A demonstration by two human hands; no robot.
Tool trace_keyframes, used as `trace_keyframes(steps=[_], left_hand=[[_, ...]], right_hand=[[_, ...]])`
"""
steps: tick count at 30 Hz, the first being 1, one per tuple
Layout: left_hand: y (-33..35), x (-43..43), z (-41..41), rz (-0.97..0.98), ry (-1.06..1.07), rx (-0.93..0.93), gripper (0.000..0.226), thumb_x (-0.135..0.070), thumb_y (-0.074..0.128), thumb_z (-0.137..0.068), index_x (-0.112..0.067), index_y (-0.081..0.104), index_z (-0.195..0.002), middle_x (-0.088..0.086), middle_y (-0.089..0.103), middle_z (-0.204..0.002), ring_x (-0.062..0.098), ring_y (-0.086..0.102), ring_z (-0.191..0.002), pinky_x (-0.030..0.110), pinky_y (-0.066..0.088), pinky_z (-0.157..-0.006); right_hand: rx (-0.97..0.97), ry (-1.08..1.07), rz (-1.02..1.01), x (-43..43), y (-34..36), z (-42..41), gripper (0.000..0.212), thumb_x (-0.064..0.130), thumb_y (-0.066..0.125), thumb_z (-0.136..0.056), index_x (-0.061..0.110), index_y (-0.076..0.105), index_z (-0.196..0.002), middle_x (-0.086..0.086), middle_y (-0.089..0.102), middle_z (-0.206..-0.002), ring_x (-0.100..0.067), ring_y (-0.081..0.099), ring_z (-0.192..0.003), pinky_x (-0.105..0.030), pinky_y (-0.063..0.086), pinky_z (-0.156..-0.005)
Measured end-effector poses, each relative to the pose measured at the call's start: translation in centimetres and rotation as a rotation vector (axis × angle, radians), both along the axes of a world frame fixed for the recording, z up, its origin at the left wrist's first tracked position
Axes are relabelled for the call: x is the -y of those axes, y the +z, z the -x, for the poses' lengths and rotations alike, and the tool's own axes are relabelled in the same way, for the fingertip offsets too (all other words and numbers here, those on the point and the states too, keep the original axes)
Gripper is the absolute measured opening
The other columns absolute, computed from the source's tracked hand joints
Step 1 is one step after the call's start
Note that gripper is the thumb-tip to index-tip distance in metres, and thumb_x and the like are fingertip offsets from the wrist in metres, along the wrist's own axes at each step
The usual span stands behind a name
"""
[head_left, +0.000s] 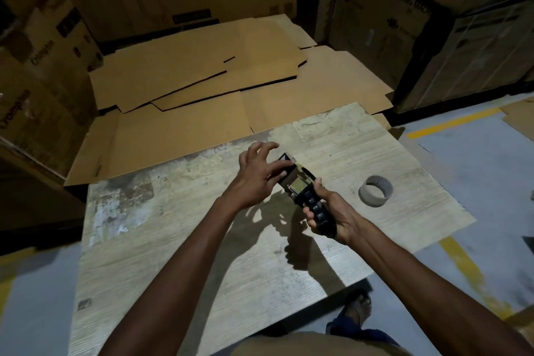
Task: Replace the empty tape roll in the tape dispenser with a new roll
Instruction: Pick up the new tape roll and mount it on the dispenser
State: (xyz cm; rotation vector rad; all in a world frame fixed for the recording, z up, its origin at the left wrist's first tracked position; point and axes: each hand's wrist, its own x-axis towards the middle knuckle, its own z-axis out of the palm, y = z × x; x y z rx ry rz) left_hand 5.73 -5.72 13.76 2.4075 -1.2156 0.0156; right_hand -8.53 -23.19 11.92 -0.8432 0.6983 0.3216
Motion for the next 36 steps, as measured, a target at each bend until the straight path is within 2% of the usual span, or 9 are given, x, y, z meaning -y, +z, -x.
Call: trace_keyframes(steps=[3, 7, 16, 22, 28, 31, 36], left_hand=[[0.9, 1.2, -0.5, -0.110, -0.056, 0.062, 0.032, -0.036, 0.052, -0.105, -0.041, 0.062, -0.136, 0.003, 0.024, -0.163, 0.032, 0.008, -0.151, 0.051, 0.011, -0.117], [1.6, 2.7, -1.5, -0.229, -0.125, 0.114, 0.033, -0.029, 0.058, -0.102, -0.038, 0.065, -0.133, 0.006, 0.024, -0.163, 0.033, 0.008, -0.152, 0.052, 0.013, -0.116], [2.9, 4.8, -2.7, -0.206, -0.177, 0.057, 0.017, -0.023, 0.069, -0.093, -0.033, 0.072, -0.106, 0.004, 0.032, -0.154, 0.032, 0.013, -0.149, 0.050, 0.022, -0.109], [2.7, 5.7, -2.9, -0.213, -0.172, 0.019, 0.012, -0.019, 0.067, -0.092, -0.024, 0.070, -0.102, 0.002, 0.038, -0.147, 0.029, 0.017, -0.147, 0.050, 0.024, -0.109], [2.7, 6.0, -3.0, -0.125, -0.158, -0.085, 0.006, -0.023, 0.069, -0.093, -0.022, 0.072, -0.098, -0.003, 0.042, -0.143, 0.023, 0.019, -0.143, 0.040, 0.017, -0.102], [2.9, 6.1, -3.0, -0.093, -0.146, -0.116, 0.006, -0.022, 0.069, -0.095, -0.027, 0.071, -0.097, -0.005, 0.041, -0.149, 0.021, 0.018, -0.144, 0.040, 0.016, -0.103], [2.9, 5.2, -3.9, 0.061, 0.002, -0.092, 0.008, -0.019, 0.069, -0.096, -0.027, 0.070, -0.099, -0.004, 0.045, -0.147, 0.022, 0.020, -0.144, 0.036, 0.014, -0.102]], right_hand=[[-0.023, 0.017, 0.009, 0.1, 0.3, -0.2, 0.070, 0.063, 0.057, -0.095, -0.002, 0.061, -0.121, -0.011, 0.060, -0.068, -0.017, 0.057, -0.047, -0.028, 0.051, -0.040], [-0.035, 0.042, 0.036, 0.3, 0.8, -0.5, 0.069, 0.065, 0.056, -0.095, -0.001, 0.063, -0.116, -0.010, 0.060, -0.068, -0.017, 0.057, -0.046, -0.026, 0.050, -0.040], [-0.047, 0.049, 0.019, 1.1, 1.4, -0.9, 0.070, 0.068, 0.052, -0.097, -0.001, 0.065, -0.104, -0.010, 0.058, -0.065, -0.017, 0.055, -0.045, -0.024, 0.048, -0.040], [-0.048, 0.030, 0.029, 0.8, 1.4, -1.5, 0.071, 0.068, 0.050, -0.097, -0.002, 0.065, -0.099, -0.011, 0.056, -0.065, -0.018, 0.053, -0.044, -0.024, 0.045, -0.040], [-0.065, -0.036, 0.022, 0.8, 1.4, -2.3, 0.071, 0.068, 0.047, -0.098, -0.001, 0.065, -0.098, -0.011, 0.056, -0.064, -0.017, 0.052, -0.044, -0.022, 0.044, -0.040], [-0.076, -0.083, -0.006, 1.3, 1.3, -2.7, 0.071, 0.069, 0.047, -0.098, 0.000, 0.065, -0.097, -0.010, 0.055, -0.062, -0.017, 0.050, -0.042, -0.021, 0.044, -0.039], [-0.062, -0.080, 0.007, 2.1, 0.8, -2.5, 0.069, 0.066, 0.046, -0.099, -0.001, 0.063, -0.096, -0.011, 0.055, -0.061, -0.018, 0.049, -0.040, -0.021, 0.043, -0.038]])
